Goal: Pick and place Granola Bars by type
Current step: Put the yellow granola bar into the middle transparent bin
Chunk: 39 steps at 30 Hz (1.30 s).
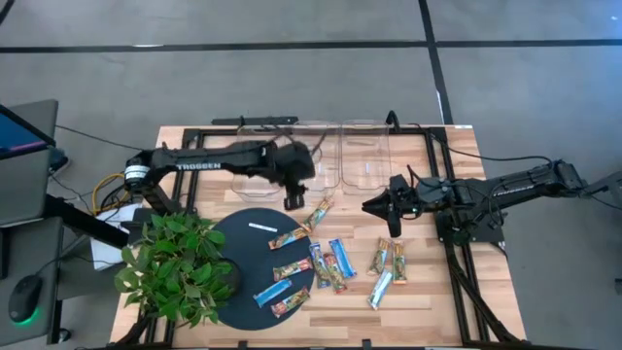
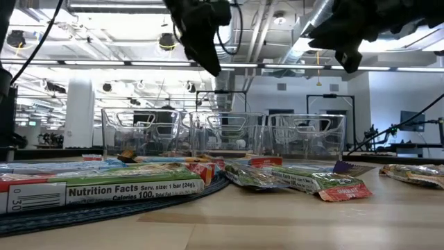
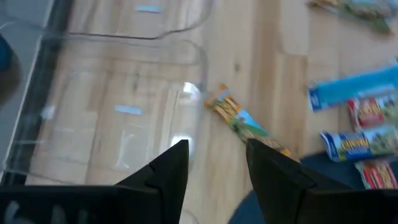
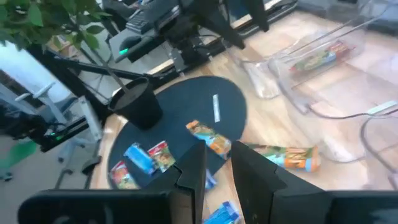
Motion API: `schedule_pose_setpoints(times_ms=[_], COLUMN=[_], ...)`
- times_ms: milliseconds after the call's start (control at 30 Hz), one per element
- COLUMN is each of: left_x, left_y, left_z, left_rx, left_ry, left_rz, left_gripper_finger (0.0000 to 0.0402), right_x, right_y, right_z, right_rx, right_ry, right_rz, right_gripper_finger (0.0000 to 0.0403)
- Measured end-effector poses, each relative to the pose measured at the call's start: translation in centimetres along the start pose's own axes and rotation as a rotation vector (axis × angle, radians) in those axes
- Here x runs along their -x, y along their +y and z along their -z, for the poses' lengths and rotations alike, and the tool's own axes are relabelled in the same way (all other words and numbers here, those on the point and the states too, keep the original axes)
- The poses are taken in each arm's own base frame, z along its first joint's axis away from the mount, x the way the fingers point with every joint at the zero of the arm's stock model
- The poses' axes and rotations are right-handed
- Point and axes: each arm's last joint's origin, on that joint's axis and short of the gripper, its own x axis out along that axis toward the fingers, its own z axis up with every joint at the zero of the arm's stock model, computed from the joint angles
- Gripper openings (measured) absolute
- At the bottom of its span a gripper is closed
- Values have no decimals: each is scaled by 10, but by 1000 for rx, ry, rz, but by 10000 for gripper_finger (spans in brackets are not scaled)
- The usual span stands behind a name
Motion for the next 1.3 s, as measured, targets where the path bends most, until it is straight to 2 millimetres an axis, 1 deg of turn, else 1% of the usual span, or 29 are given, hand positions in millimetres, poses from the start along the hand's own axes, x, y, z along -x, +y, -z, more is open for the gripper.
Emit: schedule_pose_setpoints(times_ms=[100, 200, 267, 400, 500, 567, 667, 833, 900, 967, 1067, 1167, 1300], left_x=[1, 3, 4, 6, 7, 8, 12, 28, 39, 52, 73, 94, 121], left_y=[-18, -34, -43, -58, -63, -62, -58, -49, -46, -42, -35, -29, -22], left_z=[2, 5, 7, 8, 10, 11, 16, 24, 27, 30, 34, 41, 51], left_rx=[-80, -127, -150, -182, -195, -186, -162, -110, -88, -67, -23, 33, 94], left_ry=[27, 61, 70, 77, 94, 105, 144, 196, 195, 178, 140, 103, 58], left_rz=[19, 46, 65, 90, 61, 20, -55, -157, -196, -244, -347, -451, -494], left_gripper_finger=[157, 157, 157, 157, 157, 157, 157, 157, 157, 157, 157, 157, 157], right_x=[-1, -7, -12, -28, -42, -52, -67, -100, -112, -123, -134, -143, -156], right_y=[6, 15, 23, 32, 36, 39, 50, 66, 68, 67, 61, 52, 47], right_z=[2, 8, 9, 19, 26, 30, 27, 21, 19, 17, 11, 12, 14], right_rx=[5, 24, 34, 47, 61, 93, 163, 315, 354, 368, 363, 356, 365], right_ry=[32, 52, 35, 51, 52, 70, 87, 148, 181, 195, 201, 238, 264], right_rz=[-82, -129, -171, -202, -224, -222, -252, -271, -271, -309, -347, -344, -342], right_gripper_finger=[71, 71, 71, 71, 71, 71, 71, 71, 71, 71, 71, 71, 71])
